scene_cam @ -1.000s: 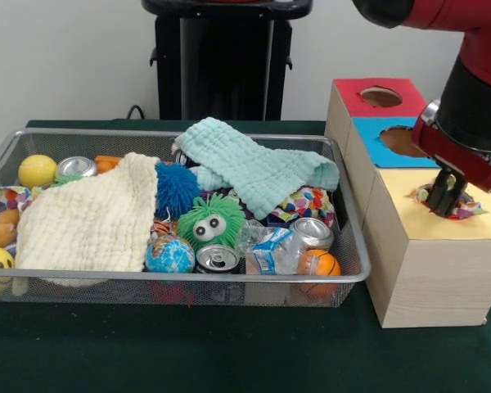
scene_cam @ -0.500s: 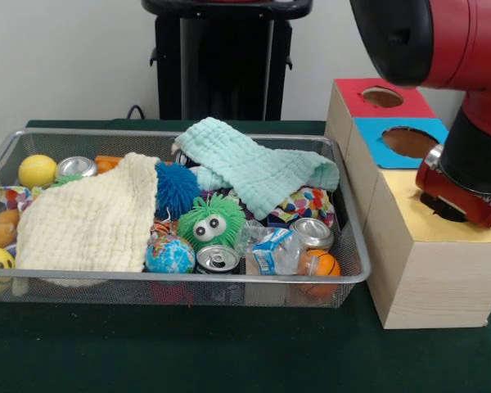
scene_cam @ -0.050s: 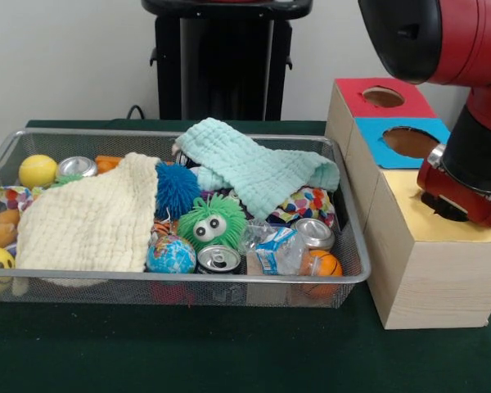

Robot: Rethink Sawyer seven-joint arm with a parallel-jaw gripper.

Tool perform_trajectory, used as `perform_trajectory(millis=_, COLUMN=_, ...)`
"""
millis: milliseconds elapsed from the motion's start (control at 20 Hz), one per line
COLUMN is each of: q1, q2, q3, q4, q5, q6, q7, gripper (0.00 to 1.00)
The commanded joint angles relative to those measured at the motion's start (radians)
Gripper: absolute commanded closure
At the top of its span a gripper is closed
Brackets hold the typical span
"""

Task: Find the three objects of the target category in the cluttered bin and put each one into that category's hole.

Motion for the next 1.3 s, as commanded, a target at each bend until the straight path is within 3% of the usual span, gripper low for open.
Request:
perform_trajectory(millis=50, q1=0.008, q2=0.165, q3=0.086, q4=0.109, q5=0.008, q6=-0.174, q7=0.177, gripper=1.00)
perform_trajectory(millis=200, q1=0.005, q2=0.074, q3=0.074, q4=0.149, q5=0.028, q6=-0.113, q7=0.178, gripper=1.00)
perform_trajectory(millis=350, q1=-0.005, q2=-0.023, q3=0.042, q4=0.127, q5=0.026, q6=0.050, q7=0.144, gripper=1.00)
perform_trajectory(millis=500, q1=-0.010, q2=-0.110, q3=0.014, q4=0.096, q5=0.051, q6=0.180, q7=0.182, gripper=1.00)
perform_trajectory(millis=650, q1=-0.021, q2=-0.134, q3=0.008, q4=0.079, q5=0.043, q6=0.212, q7=0.158, gripper=1.00)
perform_trajectory(millis=900, q1=-0.037, q2=-0.133, q3=0.011, q4=0.056, q5=0.032, q6=0.179, q7=0.136, gripper=1.00)
perform_trajectory(millis=1300, q1=-0.058, q2=-0.165, q3=0.007, q4=0.011, q5=0.014, q6=0.257, q7=0.088, gripper=1.00)
